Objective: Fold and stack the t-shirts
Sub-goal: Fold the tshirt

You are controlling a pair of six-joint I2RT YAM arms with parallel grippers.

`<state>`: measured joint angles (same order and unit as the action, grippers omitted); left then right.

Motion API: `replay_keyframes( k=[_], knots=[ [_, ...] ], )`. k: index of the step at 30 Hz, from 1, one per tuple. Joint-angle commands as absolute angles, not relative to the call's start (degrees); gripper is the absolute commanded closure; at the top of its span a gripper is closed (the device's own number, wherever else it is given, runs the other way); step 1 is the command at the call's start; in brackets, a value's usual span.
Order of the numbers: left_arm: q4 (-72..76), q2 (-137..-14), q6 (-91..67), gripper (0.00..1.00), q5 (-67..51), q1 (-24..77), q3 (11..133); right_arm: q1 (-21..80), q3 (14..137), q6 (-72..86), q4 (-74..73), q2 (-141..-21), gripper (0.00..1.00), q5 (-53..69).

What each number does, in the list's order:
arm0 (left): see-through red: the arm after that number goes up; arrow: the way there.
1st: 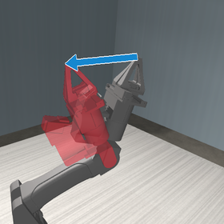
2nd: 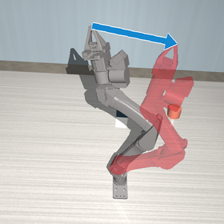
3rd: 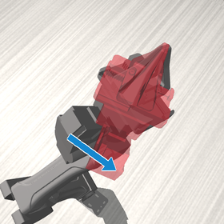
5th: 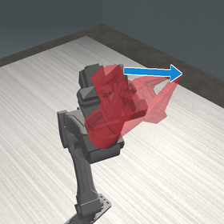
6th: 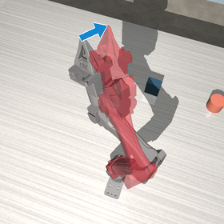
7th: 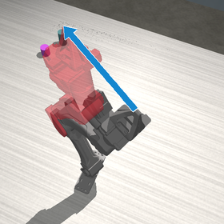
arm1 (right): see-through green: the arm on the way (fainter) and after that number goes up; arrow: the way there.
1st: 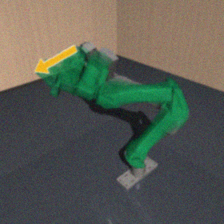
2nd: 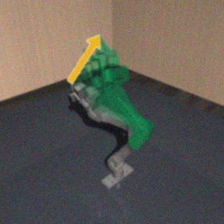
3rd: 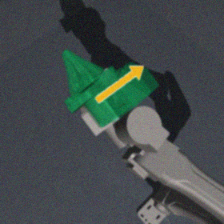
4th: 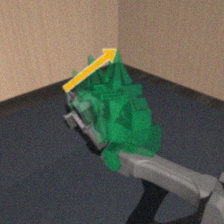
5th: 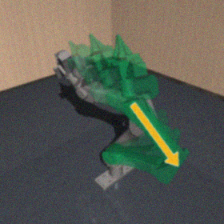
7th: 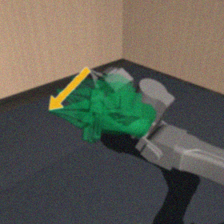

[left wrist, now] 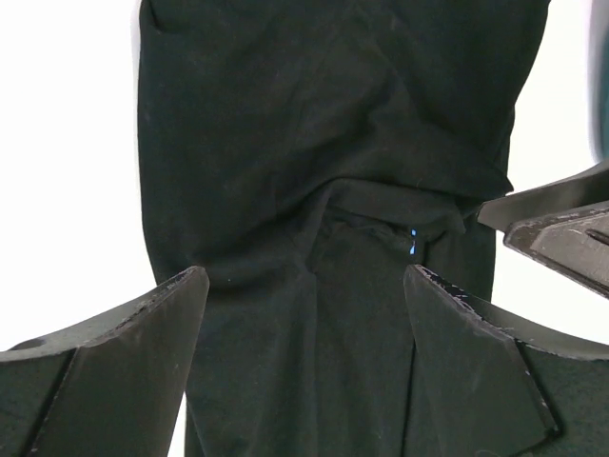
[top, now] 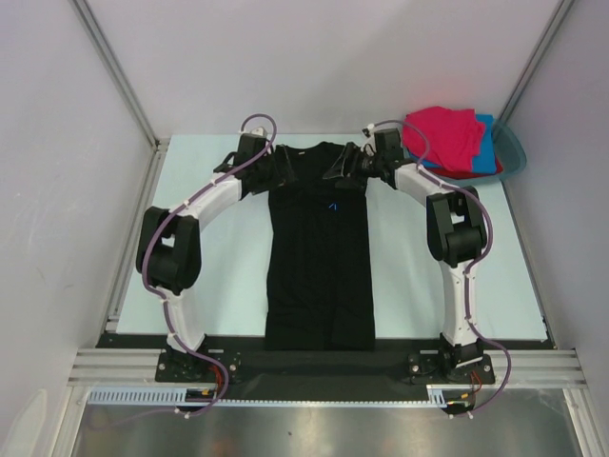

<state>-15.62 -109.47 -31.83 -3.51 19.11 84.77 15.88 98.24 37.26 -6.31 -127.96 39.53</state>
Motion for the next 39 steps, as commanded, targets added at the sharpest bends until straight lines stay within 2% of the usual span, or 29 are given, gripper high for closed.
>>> replay_keyframes(
  k=[1, 7, 20, 24, 33, 39],
  knots=[
    [-14.94, -109.42, -30.32, 0.1, -5.45, 19.25, 86.93, 17.83, 103.52, 30.01, -15.07, -127.44, 0.33, 34.3],
    [-14.68, -108.64, -30.32, 0.11, -4.31, 19.25, 85.08, 19.86, 108.54, 18.65, -26.61, -130.43, 0.33, 19.09],
    [-14.15, -107.58, -30.23, 0.11, -4.92, 19.25, 84.2, 22.76, 108.54, 5.89, -29.71, -130.43, 0.32, -4.38],
    [-14.24, -107.67, -30.24, 0.11, -4.92, 19.25, 84.11, 23.2, 108.11, 4.57, -28.92, -130.34, 0.37, -3.96],
    [-14.24, -108.02, -30.32, 0.11, -5.01, 19.25, 84.02, 25.31, 106.08, 1.68, -27.16, -127.88, 0.36, -0.79],
    [-14.15, -107.49, -30.32, 0.12, -4.92, 19.25, 83.58, 27.77, 106.43, -4.04, -27.59, -127.88, 0.37, -5.36]
  ],
)
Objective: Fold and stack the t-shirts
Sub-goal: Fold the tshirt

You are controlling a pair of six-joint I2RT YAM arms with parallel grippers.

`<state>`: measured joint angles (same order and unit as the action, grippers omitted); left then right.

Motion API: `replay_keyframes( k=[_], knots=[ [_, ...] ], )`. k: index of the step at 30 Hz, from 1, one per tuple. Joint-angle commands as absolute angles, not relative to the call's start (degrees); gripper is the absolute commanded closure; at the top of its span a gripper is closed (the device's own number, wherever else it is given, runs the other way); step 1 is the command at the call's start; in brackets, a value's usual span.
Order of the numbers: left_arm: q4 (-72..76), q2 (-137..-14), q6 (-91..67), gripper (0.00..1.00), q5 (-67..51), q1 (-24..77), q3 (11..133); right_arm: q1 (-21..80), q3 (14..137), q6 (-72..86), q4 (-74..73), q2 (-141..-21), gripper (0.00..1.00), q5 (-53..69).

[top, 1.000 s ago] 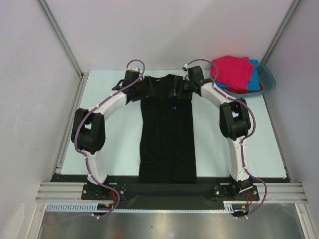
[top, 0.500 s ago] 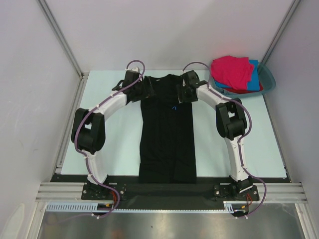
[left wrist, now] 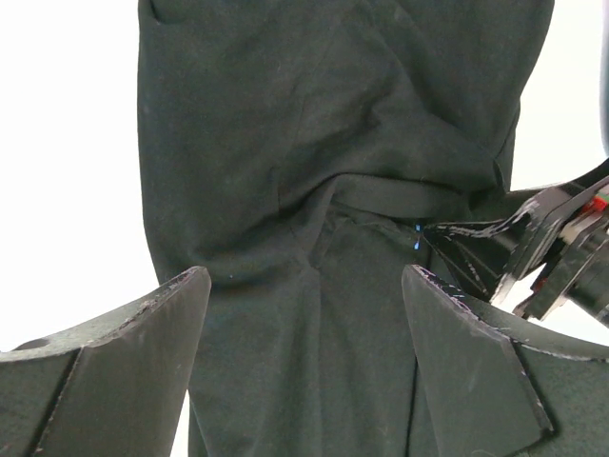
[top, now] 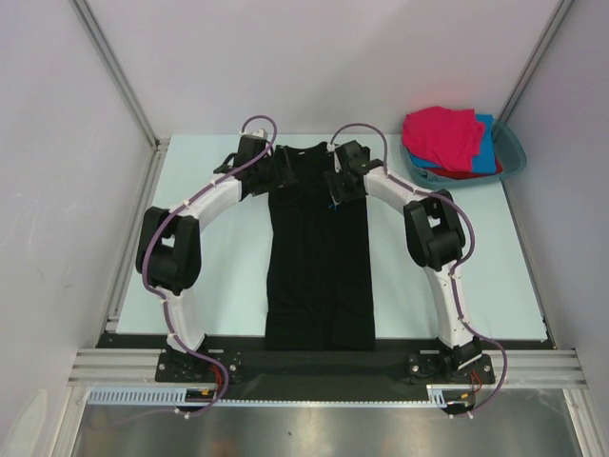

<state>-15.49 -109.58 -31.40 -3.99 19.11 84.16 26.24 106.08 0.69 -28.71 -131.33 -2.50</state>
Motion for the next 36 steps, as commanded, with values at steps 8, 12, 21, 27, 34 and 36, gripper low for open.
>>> replay_keyframes(
  k=[8, 12, 21, 27, 34, 36],
  knots=[
    [-14.33, -107.58, -30.5, 0.12, -5.45, 19.25, 83.67, 30.06, 105.29, -6.5, -27.6, -123.57, 0.36, -8.44],
    [-14.15, -107.05, -30.67, 0.12, -5.54, 19.25, 82.88, 29.97, 106.96, -6.94, -28.3, -124.71, 0.36, -8.7],
    [-14.59, -106.87, -30.15, 0.12, -4.66, 19.25, 83.14, 29.53, 109.42, -7.21, -29.0, -127.53, 0.43, -8.09],
    [-14.77, -107.14, -29.97, 0.12, -4.66, 19.16, 83.23, 28.92, 110.21, -7.03, -29.18, -128.5, 0.52, -6.77],
    [-14.94, -107.49, -29.88, 0.12, -4.57, 19.16, 83.32, 28.92, 110.13, -6.42, -29.53, -129.72, 0.51, -5.19],
    [-15.03, -107.67, -29.8, 0.12, -4.31, 19.25, 83.41, 28.92, 110.21, -6.33, -29.71, -129.99, 0.5, -4.92]
  ],
)
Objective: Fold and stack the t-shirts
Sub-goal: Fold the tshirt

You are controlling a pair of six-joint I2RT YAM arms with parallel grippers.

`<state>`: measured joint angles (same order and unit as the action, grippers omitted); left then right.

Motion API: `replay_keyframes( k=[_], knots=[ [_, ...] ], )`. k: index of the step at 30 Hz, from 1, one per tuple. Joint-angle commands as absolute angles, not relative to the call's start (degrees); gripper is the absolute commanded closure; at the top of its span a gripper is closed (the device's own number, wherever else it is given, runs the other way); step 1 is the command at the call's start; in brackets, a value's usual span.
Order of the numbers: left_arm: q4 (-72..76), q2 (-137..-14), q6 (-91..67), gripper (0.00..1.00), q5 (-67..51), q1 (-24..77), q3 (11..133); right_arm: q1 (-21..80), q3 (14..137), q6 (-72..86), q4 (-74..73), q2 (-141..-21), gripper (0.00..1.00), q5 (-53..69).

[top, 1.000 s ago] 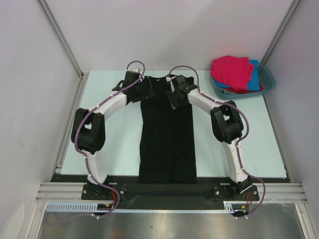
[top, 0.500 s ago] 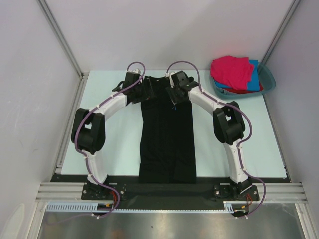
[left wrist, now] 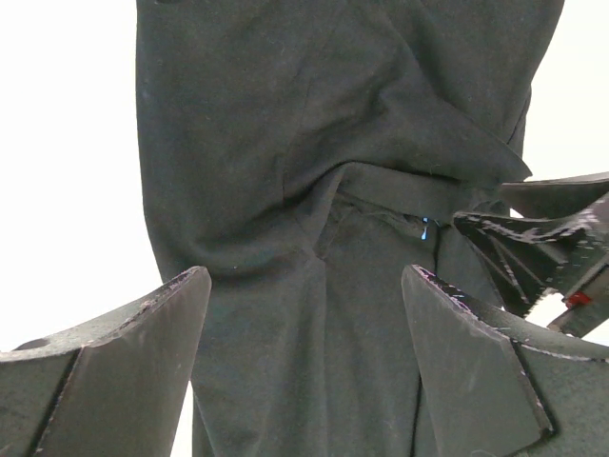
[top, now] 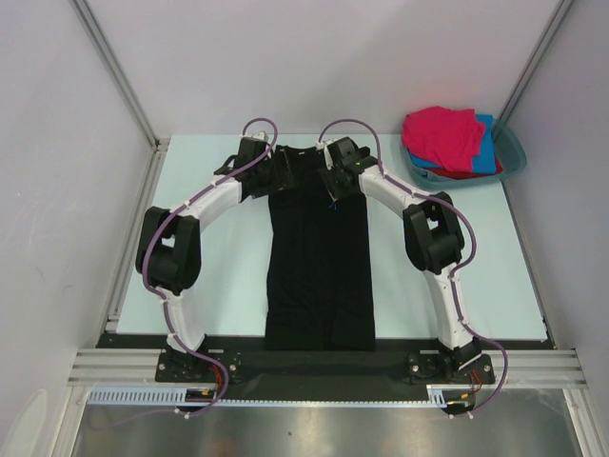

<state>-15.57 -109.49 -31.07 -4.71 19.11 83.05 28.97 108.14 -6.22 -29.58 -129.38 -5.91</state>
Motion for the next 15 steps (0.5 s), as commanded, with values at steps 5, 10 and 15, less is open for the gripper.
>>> replay_keyframes(
  k=[5, 10, 15],
  knots=[
    [-15.12, -107.93, -29.71, 0.12, -4.39, 19.25, 83.58, 29.09, 110.21, -6.24, -29.71, -130.08, 0.47, -4.75],
    [-15.29, -108.19, -29.79, 0.12, -4.31, 19.16, 83.67, 29.09, 110.48, -6.24, -29.79, -130.6, 0.49, -4.48],
    [-15.73, -108.37, -29.62, 0.12, -4.04, 19.16, 83.85, 28.65, 110.65, -5.98, -29.88, -131.31, 0.5, -4.13]
  ],
)
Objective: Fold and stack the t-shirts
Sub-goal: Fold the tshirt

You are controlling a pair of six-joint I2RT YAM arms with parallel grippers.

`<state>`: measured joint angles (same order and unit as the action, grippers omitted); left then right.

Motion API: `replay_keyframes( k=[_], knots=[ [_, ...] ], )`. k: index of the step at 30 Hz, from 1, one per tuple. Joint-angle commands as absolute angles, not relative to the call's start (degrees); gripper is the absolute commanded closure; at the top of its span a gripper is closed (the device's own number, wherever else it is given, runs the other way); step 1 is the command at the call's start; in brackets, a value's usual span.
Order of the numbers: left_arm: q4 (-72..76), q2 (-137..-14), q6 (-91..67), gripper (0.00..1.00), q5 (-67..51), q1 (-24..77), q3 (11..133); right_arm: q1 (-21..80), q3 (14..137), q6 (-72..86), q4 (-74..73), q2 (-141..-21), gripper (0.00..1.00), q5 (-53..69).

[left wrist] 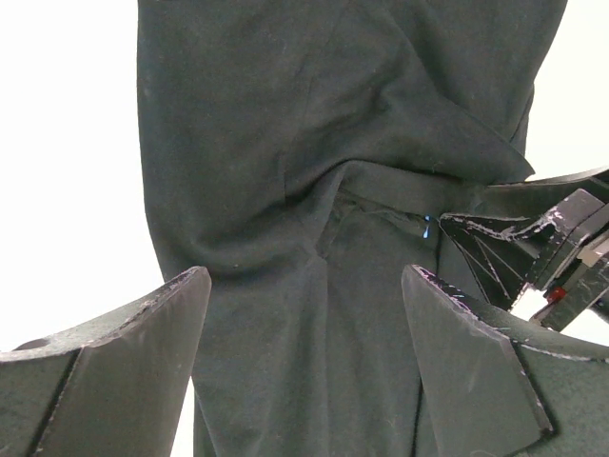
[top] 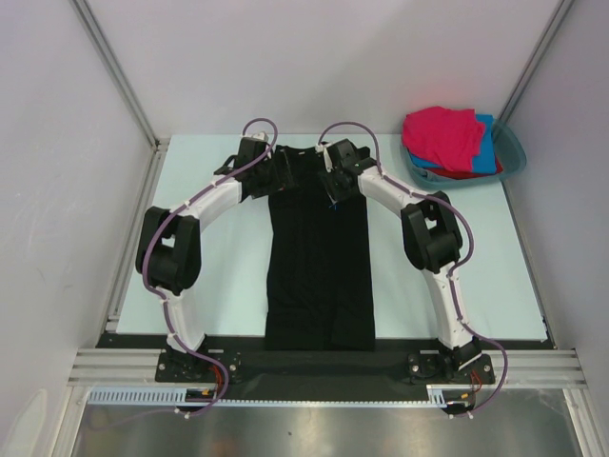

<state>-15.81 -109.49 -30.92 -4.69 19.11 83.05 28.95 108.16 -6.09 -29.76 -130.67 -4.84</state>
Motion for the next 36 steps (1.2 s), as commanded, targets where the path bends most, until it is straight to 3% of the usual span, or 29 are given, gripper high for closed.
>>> replay_keyframes(
  k=[1, 7, 10, 11, 22, 36],
  knots=[
    [-15.91, -108.37, -29.62, 0.12, -4.04, 19.16, 83.85, 28.65, 110.57, -5.89, -29.88, -131.22, 0.51, -4.04],
    [-15.82, -108.19, -29.62, 0.12, -3.78, 19.16, 83.94, 28.48, 110.13, -5.8, -29.71, -130.7, 0.73, -4.31],
    [-15.91, -108.28, -29.71, 0.12, -3.78, 19.16, 83.85, 28.74, 108.99, -5.89, -29.53, -128.85, 0.96, -5.09],
    [-15.91, -108.28, -29.71, 0.12, -3.78, 19.16, 83.85, 28.83, 108.38, -5.98, -29.1, -128.24, 1.0, -5.1],
    [-16.26, -108.28, -29.62, 0.12, -4.31, 19.16, 84.02, 31.2, 103.01, -6.77, -30.76, -116.9, 1.0, -9.05],
    [-17.93, -108.81, -28.74, 0.12, -4.66, 19.16, 84.9, 34.98, 95.11, -2.46, -33.75, -114.97, 1.0, -11.51]
  ],
)
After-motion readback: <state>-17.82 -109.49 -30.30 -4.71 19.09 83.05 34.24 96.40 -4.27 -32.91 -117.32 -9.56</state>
